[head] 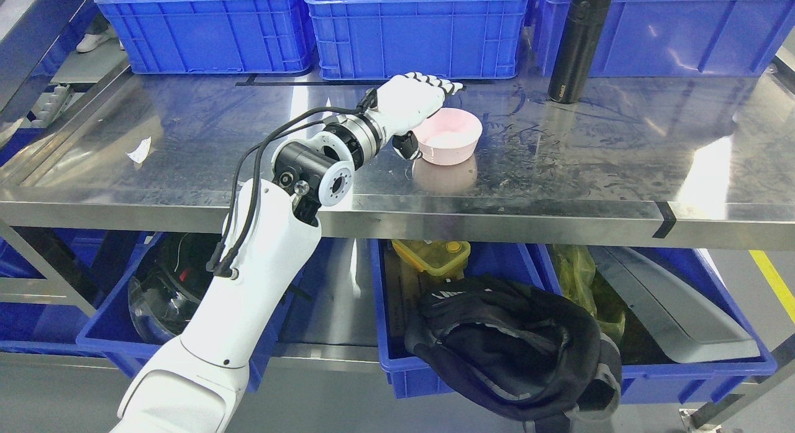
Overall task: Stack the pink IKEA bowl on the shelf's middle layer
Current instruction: 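Close the left hand fingers around the pink bowl's rim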
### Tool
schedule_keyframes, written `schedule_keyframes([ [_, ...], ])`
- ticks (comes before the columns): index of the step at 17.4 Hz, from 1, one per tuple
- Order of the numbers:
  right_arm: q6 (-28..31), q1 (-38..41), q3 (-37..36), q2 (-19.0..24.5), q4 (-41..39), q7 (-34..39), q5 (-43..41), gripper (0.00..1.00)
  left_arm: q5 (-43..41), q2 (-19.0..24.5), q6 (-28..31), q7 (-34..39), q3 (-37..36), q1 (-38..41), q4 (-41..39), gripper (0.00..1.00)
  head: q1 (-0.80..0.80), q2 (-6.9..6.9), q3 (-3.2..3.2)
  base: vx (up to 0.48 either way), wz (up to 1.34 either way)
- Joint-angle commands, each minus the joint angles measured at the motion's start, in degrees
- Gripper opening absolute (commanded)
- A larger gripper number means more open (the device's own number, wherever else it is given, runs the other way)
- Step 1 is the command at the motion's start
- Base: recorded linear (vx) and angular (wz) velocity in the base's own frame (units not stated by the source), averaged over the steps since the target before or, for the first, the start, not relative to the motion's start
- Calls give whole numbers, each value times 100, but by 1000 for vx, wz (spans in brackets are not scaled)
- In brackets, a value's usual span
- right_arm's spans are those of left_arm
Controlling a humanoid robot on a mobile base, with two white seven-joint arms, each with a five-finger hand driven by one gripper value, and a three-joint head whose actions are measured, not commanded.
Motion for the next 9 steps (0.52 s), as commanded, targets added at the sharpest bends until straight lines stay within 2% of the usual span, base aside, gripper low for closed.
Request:
schedule_keyframes([
  [1, 3, 88, 0, -100, -100, -4, -1, 100, -150, -266, -7, -262, -442, -16, 376, 100, 0, 0, 0, 0, 0],
  [9, 3, 88, 0, -100, -100, -4, -1, 100, -370, -275, 10, -263, -284, -16, 586, 98, 0, 0, 0, 0, 0],
])
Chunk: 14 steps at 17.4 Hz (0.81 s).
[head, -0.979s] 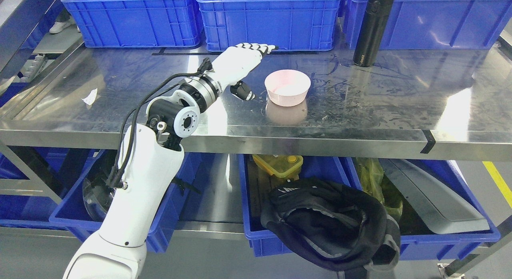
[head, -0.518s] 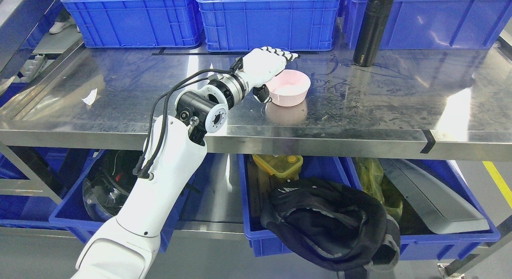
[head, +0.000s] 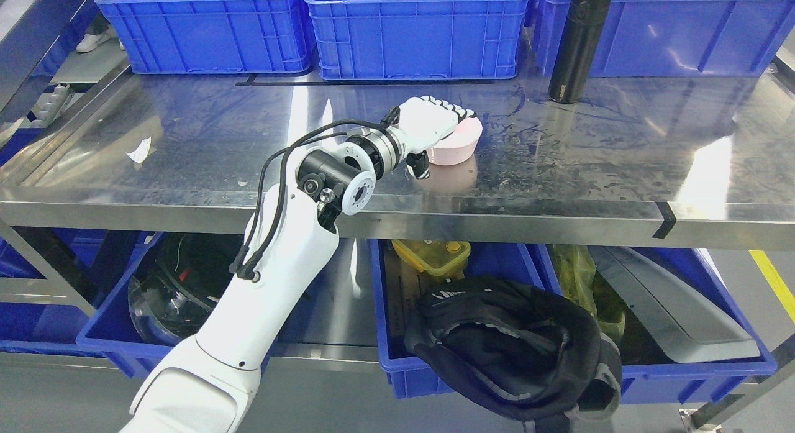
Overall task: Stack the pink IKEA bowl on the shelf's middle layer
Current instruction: 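Close the left hand fingers around the pink bowl's rim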
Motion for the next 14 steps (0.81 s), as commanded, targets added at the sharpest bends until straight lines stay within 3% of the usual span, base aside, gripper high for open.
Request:
schedule_keyframes([
  [1, 2, 88, 0, -100, -100, -4, -1, 100, -92, -118, 7, 1, -30, -28, 411, 98, 0, 0, 0, 0, 0],
  [8, 2, 88, 0, -100, -100, -4, -1, 100, -110, -238, 33, 36, 216, -204, 904, 94, 0, 0, 0, 0, 0],
  [14, 2, 88, 0, -100, -100, -4, -1, 100, -118, -238, 314, -34, 164, -239, 1018, 84, 0, 0, 0, 0, 0],
])
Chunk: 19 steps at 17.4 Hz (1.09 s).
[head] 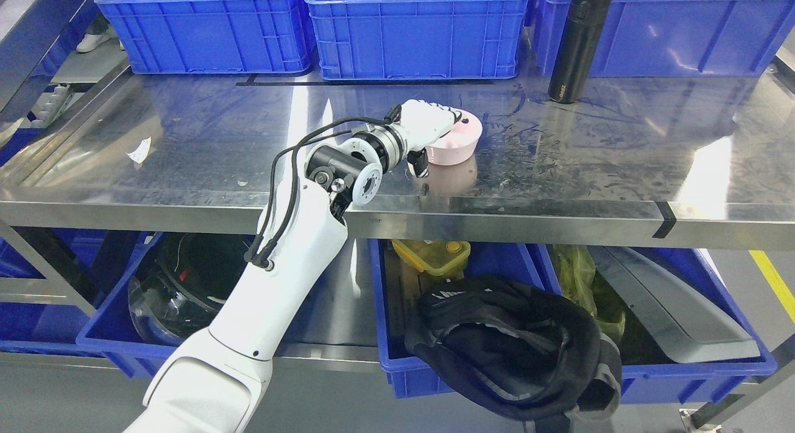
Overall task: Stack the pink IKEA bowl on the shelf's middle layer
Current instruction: 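Close the left hand fingers around the pink bowl's rim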
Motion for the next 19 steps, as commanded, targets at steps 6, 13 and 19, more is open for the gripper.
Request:
schedule_keyframes([
  [6, 2, 88, 0, -100, -100, -4, 0, 100, 77, 6, 126, -45, 9, -177, 771, 79, 0, 0, 0, 0, 0],
  [13, 2, 88, 0, -100, -100, -4, 0, 100, 921, 6, 117, -36, -105, -309, 860, 76, 0, 0, 0, 0, 0],
  [19, 2, 88, 0, -100, -100, -4, 0, 100, 965, 6, 117, -36, -79, -379, 1000, 49, 0, 0, 0, 0, 0],
])
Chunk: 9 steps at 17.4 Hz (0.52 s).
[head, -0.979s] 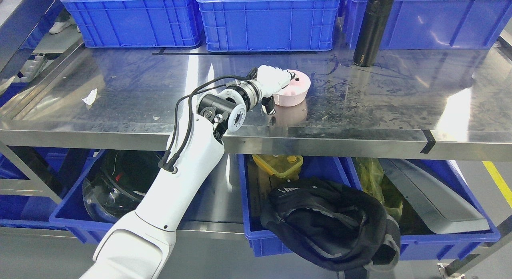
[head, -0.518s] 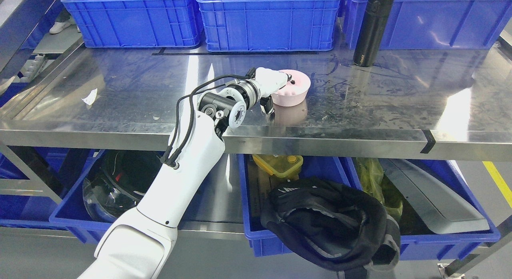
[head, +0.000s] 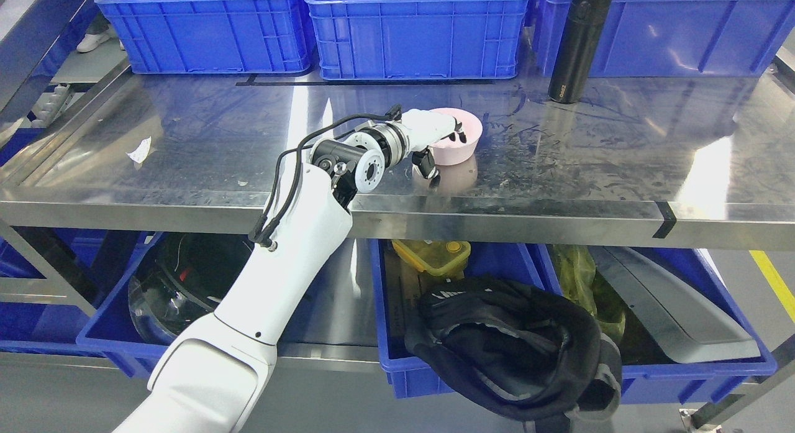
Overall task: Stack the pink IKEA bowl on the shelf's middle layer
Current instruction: 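Close the left hand fingers around the pink bowl's rim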
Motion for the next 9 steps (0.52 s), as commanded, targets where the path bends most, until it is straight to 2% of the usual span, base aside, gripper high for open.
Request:
schedule_keyframes([
  [1, 3, 88, 0, -100, -100, -4, 0, 100, 120, 87, -32, 11, 13, -53, 247, 41, 0, 0, 0, 0, 0],
  [2, 3, 88, 0, -100, -100, -4, 0, 100, 121, 87, -32, 2, 40, -53, 247, 33, 0, 0, 0, 0, 0],
  [5, 3, 88, 0, -100, -100, -4, 0, 100, 121, 87, -93, 72, 57, -53, 255, 20, 0, 0, 0, 0, 0],
  [9, 3, 88, 0, -100, -100, -4, 0, 100, 129, 87, -128, 90, 268, -44, 256, 12, 0, 0, 0, 0, 0],
])
